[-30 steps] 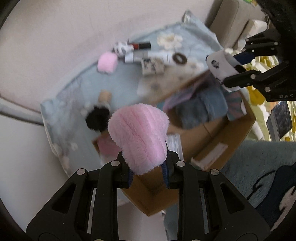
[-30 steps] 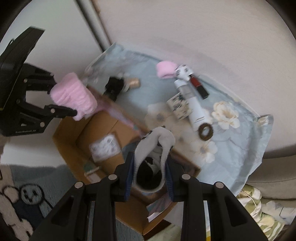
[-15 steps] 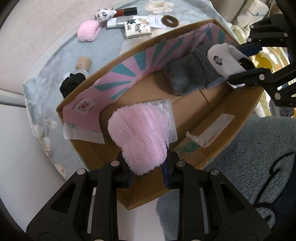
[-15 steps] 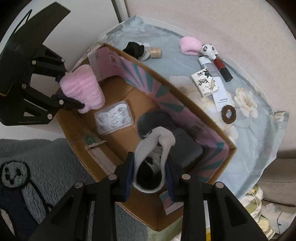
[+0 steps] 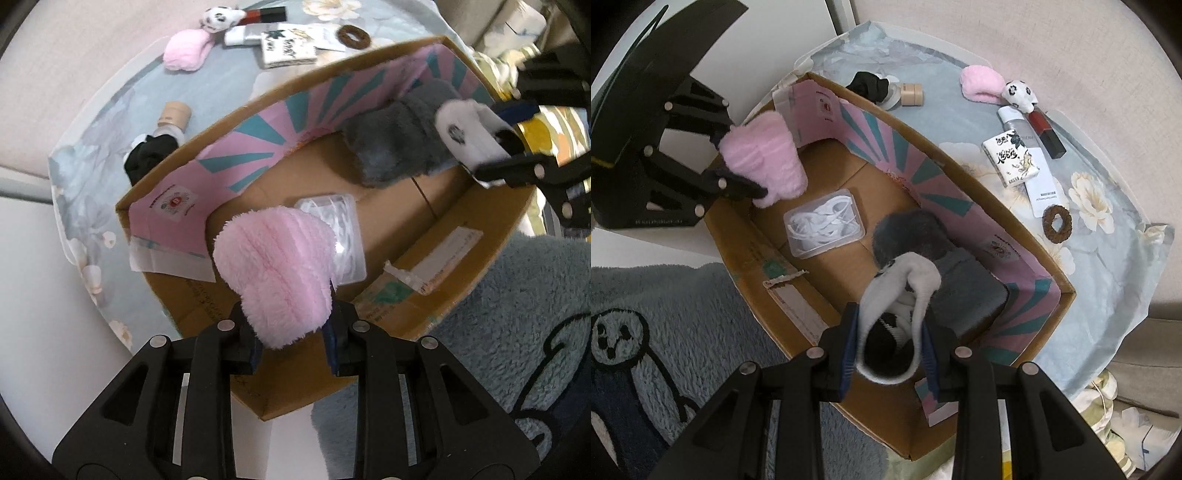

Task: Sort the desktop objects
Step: 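Carry pink pad and panda sock into the cardboard box and release both, then grasp black hair tie with left gripper while right grasps white tube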

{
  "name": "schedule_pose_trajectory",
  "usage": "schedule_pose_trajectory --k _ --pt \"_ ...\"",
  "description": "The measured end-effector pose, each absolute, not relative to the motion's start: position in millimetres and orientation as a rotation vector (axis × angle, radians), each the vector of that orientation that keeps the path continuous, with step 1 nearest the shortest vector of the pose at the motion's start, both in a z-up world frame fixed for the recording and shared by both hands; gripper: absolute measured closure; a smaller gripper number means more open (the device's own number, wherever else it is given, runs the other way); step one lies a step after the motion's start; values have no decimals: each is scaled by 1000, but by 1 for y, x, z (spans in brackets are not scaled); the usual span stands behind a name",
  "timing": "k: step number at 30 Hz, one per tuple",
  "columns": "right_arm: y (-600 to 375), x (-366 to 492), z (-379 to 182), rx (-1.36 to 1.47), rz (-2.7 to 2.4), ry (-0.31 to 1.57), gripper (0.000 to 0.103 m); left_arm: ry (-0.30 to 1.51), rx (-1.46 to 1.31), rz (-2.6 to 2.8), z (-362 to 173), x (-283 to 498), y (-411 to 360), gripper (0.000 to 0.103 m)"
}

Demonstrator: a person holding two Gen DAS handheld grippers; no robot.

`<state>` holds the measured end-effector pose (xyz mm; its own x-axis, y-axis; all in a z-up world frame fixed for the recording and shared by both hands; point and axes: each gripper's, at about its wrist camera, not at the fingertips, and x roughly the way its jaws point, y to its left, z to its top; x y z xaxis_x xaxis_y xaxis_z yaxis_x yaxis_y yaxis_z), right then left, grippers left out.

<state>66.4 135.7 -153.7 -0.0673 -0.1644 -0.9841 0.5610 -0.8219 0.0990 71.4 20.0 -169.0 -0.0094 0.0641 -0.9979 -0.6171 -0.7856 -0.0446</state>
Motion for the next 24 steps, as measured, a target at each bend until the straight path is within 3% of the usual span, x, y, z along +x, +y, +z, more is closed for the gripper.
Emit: schedule_pose_trajectory --k 2,3,4,5,6,7,11,14,18,24 --pt "135 67 -157 1741 -1899 422 72 518 -1805 1846 -169 68 18 73" --pt "133 67 -159 1756 -1869 417 66 489 -1807 1834 -168 68 18 61" --pt "132 67 -161 1762 -1854 410 56 473 -1806 1828 -167 68 18 35" --pt "132 68 -162 1764 -1851 407 49 477 -1801 1837 -166 69 18 18" --pt "132 68 -163 1767 -1845 404 31 497 -1786 1861 -164 71 20 1" --pt "133 69 -164 1773 -1844 401 17 521 -1763 1888 -162 73 22 0" --pt "136 67 -168 1793 -1833 358 12 572 -1720 1904 -158 78 27 0" --pt "136 69 -165 1771 -1834 339 2 582 -1728 1905 -159 80 30 0" --pt "131 73 -159 1729 -1857 422 1 558 -1724 1946 -155 78 28 0" --pt "133 69 -158 1800 -1821 346 1 447 -1690 1991 -137 77 25 0"
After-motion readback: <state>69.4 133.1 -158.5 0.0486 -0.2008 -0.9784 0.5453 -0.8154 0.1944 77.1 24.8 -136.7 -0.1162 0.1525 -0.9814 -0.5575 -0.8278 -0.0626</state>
